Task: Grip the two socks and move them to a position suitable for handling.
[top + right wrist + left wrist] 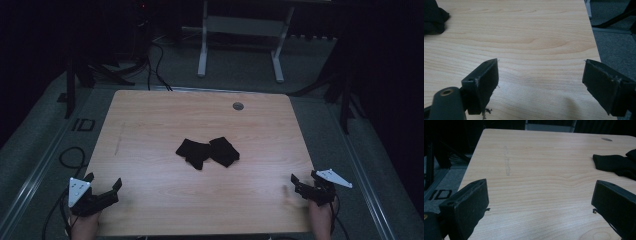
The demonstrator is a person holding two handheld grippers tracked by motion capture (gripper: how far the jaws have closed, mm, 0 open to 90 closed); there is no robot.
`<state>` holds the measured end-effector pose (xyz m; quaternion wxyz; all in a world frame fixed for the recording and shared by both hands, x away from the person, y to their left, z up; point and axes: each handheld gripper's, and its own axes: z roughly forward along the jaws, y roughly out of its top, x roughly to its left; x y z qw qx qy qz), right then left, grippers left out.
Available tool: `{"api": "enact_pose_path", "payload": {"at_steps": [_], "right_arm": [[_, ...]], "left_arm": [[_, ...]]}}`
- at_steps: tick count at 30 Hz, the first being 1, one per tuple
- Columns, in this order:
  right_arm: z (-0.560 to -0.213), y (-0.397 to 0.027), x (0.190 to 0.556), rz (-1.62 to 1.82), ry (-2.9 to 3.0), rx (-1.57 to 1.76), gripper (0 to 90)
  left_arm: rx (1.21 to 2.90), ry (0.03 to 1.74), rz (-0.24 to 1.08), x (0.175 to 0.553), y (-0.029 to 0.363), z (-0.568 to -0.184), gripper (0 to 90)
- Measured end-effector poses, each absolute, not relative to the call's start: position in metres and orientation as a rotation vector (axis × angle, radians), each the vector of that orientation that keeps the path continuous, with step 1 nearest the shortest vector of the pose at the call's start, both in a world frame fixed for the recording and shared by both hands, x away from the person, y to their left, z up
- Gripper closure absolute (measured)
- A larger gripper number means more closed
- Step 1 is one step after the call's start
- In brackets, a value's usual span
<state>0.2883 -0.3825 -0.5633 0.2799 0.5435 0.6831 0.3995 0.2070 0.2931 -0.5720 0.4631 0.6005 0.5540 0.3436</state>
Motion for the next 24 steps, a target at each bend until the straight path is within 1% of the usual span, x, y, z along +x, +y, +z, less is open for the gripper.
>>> {"api": "enact_pose_path", "payload": {"at_steps": [6,7,11,14,17,24], "right_arm": [[-0.564,-0.383,0.292,1.104,1.902,1.440,13.0],[-0.564,-0.382,0.292,1.106,1.919,1.431,13.1],[-0.564,-0.377,0.294,1.069,1.972,1.402,13.3],[-0.565,-0.374,0.295,1.057,2.005,1.386,13.3],[-0.565,-0.372,0.295,1.047,2.014,1.367,13.2],[-0.563,-0.377,0.290,1.111,1.920,1.353,13.5]], "left_arm": [[1.420,1.319,0.841,0.206,0.292,-0.568,1.5],[1.438,1.303,0.862,0.206,0.290,-0.568,1.4],[1.456,1.282,0.858,0.206,0.286,-0.568,1.4],[1.483,1.287,0.897,0.206,0.284,-0.568,1.4],[1.464,1.270,0.858,0.206,0.285,-0.569,1.4],[1.447,1.325,0.831,0.206,0.288,-0.568,1.4]]}}
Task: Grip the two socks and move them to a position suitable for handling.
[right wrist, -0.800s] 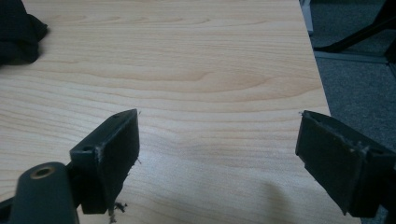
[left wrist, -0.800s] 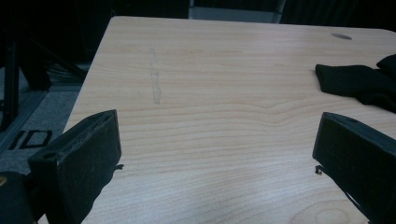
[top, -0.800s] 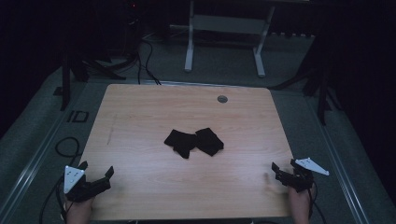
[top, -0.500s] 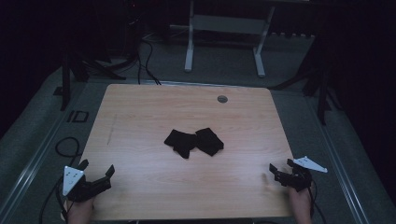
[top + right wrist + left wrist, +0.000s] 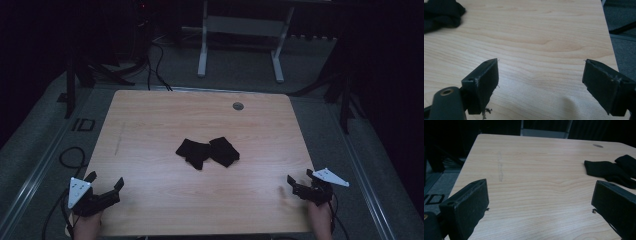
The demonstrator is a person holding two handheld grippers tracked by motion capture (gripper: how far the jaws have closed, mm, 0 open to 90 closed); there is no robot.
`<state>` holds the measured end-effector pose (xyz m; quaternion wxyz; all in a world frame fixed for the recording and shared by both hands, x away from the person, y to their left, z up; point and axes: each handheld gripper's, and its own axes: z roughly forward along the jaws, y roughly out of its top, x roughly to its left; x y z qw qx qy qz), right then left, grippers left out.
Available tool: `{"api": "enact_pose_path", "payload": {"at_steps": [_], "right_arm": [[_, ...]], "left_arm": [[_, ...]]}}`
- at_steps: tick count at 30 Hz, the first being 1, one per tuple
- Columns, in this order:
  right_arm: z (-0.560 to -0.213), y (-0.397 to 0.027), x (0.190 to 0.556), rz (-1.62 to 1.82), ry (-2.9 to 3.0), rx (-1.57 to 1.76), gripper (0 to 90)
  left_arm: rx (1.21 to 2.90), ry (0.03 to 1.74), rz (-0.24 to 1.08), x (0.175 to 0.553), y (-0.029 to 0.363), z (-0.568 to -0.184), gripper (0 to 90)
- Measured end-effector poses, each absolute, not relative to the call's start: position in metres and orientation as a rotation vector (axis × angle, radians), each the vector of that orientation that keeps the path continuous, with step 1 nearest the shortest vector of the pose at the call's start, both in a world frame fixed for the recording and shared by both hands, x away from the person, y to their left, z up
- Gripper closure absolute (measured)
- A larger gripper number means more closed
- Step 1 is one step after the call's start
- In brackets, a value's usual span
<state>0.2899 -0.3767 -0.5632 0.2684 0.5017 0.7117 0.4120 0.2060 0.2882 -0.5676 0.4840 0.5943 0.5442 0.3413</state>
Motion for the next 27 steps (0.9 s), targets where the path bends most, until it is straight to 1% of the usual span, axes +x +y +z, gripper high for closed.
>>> {"api": "enact_pose_path", "payload": {"at_steps": [8,9,15,19,22,27], "right_arm": [[-0.560,-0.368,0.292,1.177,2.014,1.308,13.0],[-0.556,-0.361,0.293,1.160,2.046,1.267,13.0],[-0.551,-0.344,0.300,1.131,2.139,1.196,12.9],[-0.549,-0.334,0.302,1.128,2.174,1.156,12.9],[-0.545,-0.328,0.304,1.125,2.200,1.128,12.9],[-0.536,-0.315,0.310,1.131,2.239,1.083,12.7]], "left_arm": [[1.448,1.309,0.834,0.205,0.286,-0.566,1.4],[1.427,1.297,0.821,0.204,0.286,-0.565,1.4],[1.430,1.250,0.766,0.203,0.281,-0.564,1.4],[1.441,1.244,0.764,0.203,0.278,-0.563,1.5],[1.488,1.249,0.805,0.203,0.272,-0.563,1.5],[1.487,1.261,0.795,0.203,0.269,-0.563,1.4]]}}
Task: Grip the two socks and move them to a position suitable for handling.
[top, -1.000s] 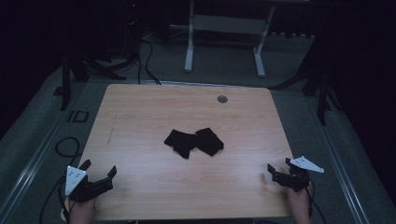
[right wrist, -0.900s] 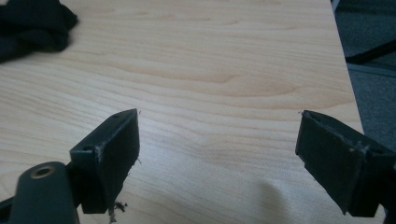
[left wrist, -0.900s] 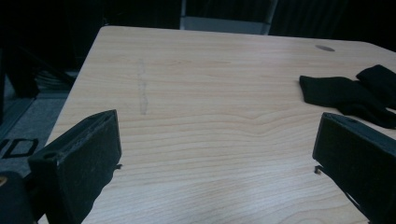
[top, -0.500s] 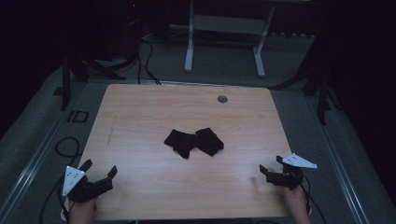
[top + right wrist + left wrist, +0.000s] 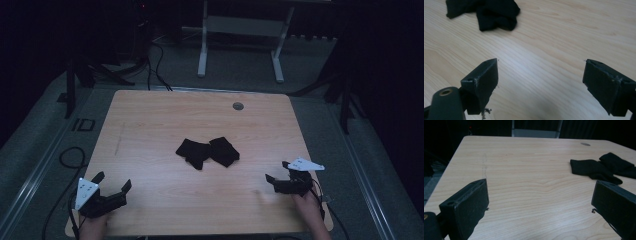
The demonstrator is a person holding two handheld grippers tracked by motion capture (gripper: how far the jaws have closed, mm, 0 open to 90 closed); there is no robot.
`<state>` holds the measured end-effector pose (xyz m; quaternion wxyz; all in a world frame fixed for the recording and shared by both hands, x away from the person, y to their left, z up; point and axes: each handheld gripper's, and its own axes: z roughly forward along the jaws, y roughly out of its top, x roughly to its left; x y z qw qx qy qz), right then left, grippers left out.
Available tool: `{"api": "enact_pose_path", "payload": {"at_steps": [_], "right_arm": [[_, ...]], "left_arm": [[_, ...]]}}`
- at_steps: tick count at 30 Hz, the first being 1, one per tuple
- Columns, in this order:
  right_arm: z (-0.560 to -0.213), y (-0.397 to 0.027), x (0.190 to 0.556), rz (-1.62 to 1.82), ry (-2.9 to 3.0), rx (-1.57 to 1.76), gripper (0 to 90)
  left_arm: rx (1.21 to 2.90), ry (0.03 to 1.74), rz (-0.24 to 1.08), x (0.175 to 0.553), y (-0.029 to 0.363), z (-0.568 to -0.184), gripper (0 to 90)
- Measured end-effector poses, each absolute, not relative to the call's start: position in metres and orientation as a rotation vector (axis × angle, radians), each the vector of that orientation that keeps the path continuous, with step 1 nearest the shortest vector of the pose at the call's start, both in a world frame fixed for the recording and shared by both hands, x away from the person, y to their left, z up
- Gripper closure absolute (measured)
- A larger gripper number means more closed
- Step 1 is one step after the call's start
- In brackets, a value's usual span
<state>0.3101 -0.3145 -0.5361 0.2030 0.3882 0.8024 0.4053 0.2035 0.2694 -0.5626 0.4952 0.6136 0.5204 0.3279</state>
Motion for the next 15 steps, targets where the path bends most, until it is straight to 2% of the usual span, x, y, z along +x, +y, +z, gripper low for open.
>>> {"api": "enact_pose_path", "payload": {"at_steps": [8,9,15], "right_arm": [[-0.523,-0.293,0.326,1.156,2.291,1.054,12.7],[-0.523,-0.293,0.326,1.156,2.291,1.054,12.7],[-0.519,-0.247,0.348,1.238,2.325,1.003,12.5]], "left_arm": [[1.495,1.279,0.763,0.204,0.266,-0.563,1.5],[1.497,1.276,0.728,0.205,0.265,-0.563,1.5],[1.520,1.214,0.703,0.202,0.256,-0.559,1.4]]}}
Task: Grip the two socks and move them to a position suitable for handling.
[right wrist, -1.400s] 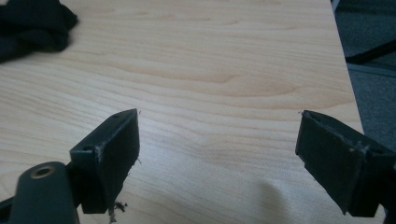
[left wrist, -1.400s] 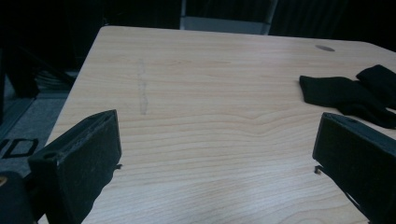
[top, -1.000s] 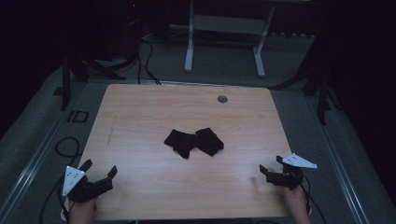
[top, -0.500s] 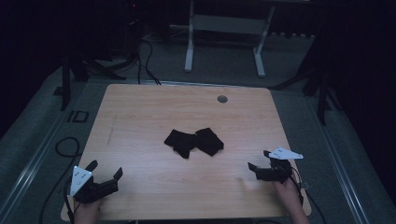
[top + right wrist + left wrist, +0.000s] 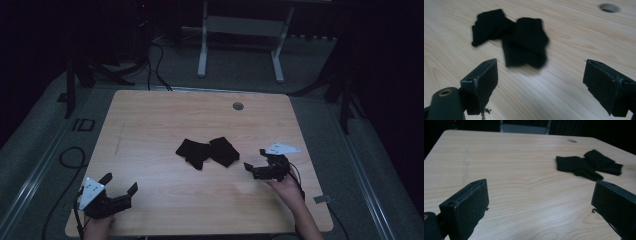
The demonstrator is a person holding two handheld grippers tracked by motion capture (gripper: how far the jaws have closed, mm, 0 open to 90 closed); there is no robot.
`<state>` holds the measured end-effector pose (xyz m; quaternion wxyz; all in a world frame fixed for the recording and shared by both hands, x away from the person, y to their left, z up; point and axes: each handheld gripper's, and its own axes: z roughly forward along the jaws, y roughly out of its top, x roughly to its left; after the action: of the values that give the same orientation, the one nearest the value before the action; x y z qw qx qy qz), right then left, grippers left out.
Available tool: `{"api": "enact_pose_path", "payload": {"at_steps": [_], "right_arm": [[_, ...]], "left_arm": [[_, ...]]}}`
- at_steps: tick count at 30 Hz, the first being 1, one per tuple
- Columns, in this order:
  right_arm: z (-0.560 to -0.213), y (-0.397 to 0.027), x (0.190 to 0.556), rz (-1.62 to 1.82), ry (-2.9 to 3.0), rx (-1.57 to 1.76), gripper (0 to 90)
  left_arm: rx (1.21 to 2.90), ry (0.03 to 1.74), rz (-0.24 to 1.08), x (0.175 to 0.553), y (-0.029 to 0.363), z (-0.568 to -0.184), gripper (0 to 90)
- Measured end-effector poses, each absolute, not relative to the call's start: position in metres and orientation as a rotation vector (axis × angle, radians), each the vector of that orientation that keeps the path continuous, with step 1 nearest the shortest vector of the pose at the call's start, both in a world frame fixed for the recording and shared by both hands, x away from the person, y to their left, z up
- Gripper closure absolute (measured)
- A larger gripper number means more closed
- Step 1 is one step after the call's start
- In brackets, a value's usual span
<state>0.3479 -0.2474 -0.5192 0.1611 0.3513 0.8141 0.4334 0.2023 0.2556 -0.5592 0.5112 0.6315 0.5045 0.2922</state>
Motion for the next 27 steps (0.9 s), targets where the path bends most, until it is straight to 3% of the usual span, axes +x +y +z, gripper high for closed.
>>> {"api": "enact_pose_path", "payload": {"at_steps": [5,7,13,14,27], "right_arm": [[-0.522,-0.226,0.358,1.196,2.361,0.943,13.5],[-0.522,-0.212,0.366,1.184,2.395,0.905,19.6],[-0.520,-0.184,0.380,1.172,2.450,0.820,26.1],[-0.521,-0.173,0.387,1.148,2.481,0.782,31.2],[-0.545,-0.142,0.418,0.982,2.583,0.757,35.1]], "left_arm": [[1.549,1.164,0.701,0.201,0.246,-0.557,1.5],[1.554,1.152,0.707,0.200,0.243,-0.557,1.5],[1.552,1.132,0.692,0.200,0.238,-0.558,1.4],[1.559,1.129,0.700,0.200,0.236,-0.558,1.4],[1.563,1.100,0.721,0.200,0.232,-0.559,1.4]]}}
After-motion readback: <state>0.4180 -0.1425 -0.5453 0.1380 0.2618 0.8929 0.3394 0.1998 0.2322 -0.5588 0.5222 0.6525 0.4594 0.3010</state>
